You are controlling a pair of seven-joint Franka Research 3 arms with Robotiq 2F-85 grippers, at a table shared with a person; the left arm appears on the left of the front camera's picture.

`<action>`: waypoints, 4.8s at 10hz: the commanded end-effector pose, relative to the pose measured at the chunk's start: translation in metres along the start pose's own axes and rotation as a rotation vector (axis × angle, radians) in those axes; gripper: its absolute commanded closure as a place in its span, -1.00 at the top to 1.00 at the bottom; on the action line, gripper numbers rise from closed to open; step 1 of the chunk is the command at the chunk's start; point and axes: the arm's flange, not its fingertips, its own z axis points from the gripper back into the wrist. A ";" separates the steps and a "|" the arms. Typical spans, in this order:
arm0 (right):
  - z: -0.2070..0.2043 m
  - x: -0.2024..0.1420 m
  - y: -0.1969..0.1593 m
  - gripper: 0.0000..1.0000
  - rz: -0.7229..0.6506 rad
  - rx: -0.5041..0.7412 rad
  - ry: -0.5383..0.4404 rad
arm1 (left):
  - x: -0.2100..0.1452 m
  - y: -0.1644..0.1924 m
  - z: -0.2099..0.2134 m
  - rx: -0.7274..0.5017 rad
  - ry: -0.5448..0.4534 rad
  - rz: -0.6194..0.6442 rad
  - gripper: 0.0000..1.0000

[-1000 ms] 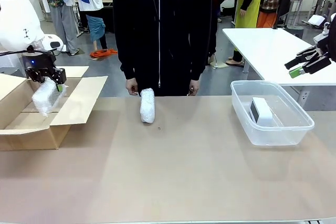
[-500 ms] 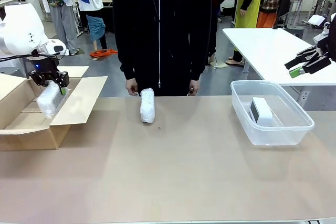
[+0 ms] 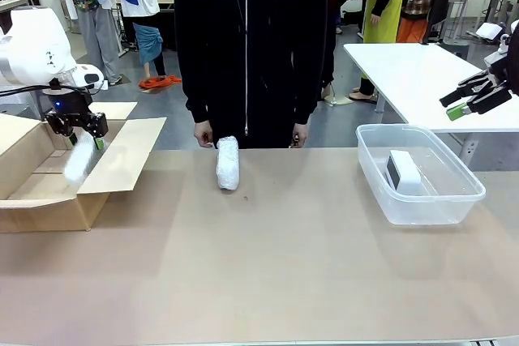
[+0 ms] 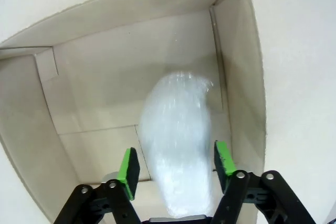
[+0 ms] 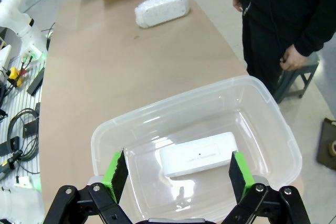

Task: Separate and place wrapped and unwrapped clocks.
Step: If the picked Digital clock is wrapped, place it in the Package Box ; if not, place it in the Organizing box, then pick up the Digital clock indicated by the person.

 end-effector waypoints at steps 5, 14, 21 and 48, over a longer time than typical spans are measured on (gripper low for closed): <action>-0.002 0.001 0.001 1.00 -0.006 -0.010 0.005 | 0.002 0.000 0.035 0.005 -0.013 -0.045 1.00; -0.002 0.001 0.001 1.00 -0.006 -0.010 0.005 | -0.020 -0.001 0.079 0.022 -0.050 -0.033 1.00; -0.002 0.001 0.001 1.00 -0.006 -0.010 0.005 | -0.013 -0.003 0.082 0.018 -0.042 -0.020 1.00; -0.002 0.001 0.001 1.00 -0.006 -0.010 0.005 | -0.058 0.090 0.124 -0.421 -0.513 -0.788 1.00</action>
